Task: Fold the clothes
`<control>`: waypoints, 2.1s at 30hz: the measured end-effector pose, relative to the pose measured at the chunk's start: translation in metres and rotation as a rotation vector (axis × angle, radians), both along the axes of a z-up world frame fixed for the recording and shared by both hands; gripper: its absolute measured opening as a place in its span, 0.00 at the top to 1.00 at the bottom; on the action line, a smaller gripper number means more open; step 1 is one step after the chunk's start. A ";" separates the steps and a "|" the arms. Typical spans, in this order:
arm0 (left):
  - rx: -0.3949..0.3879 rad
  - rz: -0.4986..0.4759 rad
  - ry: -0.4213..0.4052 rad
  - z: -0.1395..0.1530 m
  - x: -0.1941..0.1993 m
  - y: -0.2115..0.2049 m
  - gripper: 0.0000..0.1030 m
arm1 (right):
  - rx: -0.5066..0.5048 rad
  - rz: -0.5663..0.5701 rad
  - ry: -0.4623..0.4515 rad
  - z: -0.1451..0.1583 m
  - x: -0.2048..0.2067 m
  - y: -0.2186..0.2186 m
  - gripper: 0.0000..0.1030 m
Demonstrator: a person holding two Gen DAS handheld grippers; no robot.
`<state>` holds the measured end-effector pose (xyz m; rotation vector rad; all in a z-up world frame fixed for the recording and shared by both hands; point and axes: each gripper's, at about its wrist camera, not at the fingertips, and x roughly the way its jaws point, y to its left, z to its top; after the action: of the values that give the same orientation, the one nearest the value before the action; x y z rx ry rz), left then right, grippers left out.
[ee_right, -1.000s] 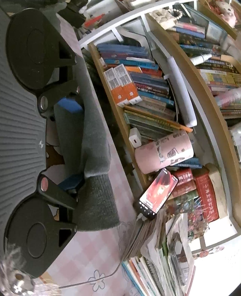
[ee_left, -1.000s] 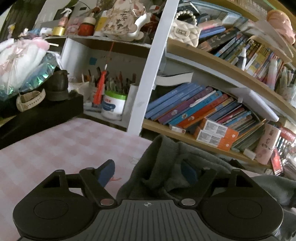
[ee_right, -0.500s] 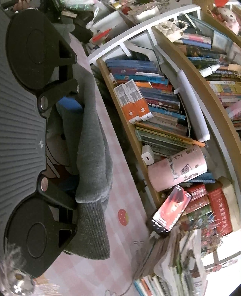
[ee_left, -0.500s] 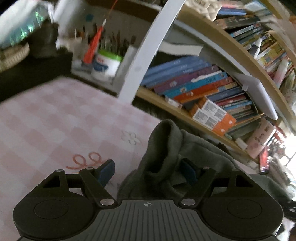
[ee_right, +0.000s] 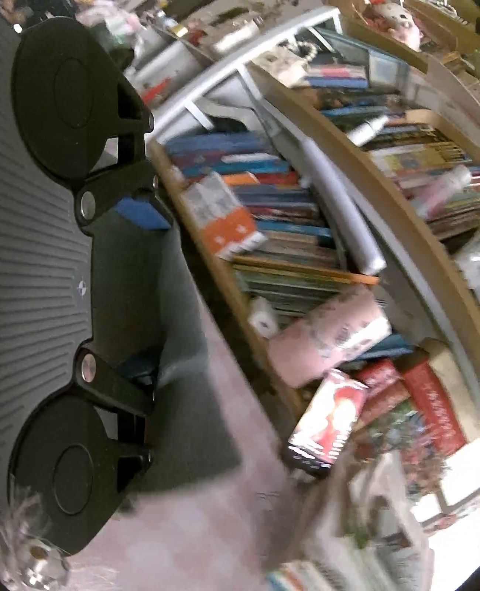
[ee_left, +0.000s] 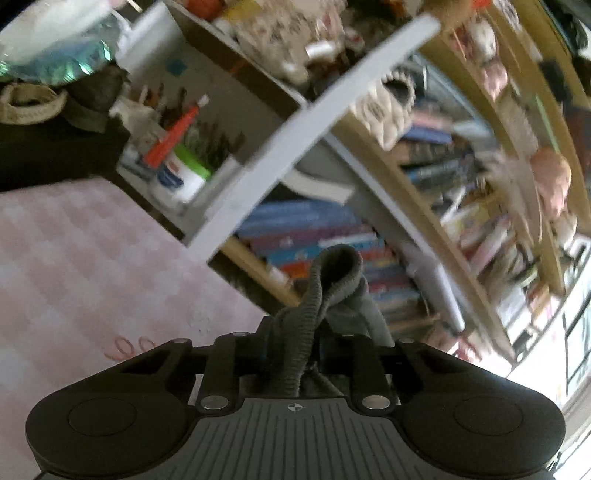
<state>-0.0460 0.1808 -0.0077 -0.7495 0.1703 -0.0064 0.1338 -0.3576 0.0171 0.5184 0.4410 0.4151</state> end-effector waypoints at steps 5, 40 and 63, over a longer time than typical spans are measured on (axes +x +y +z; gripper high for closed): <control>-0.007 0.105 0.093 -0.008 -0.002 0.018 0.80 | -0.098 -0.107 0.034 -0.003 0.026 -0.003 0.35; -0.096 0.075 -0.080 -0.007 -0.015 0.028 0.80 | 0.518 0.025 -0.132 0.012 -0.010 -0.049 0.95; -0.013 0.136 0.209 -0.025 0.021 0.032 0.71 | 0.001 0.176 0.120 -0.023 0.011 0.042 0.55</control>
<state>-0.0248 0.2127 -0.0331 -0.7725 0.3181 0.2009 0.1446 -0.3154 -0.0059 0.5084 0.6050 0.5554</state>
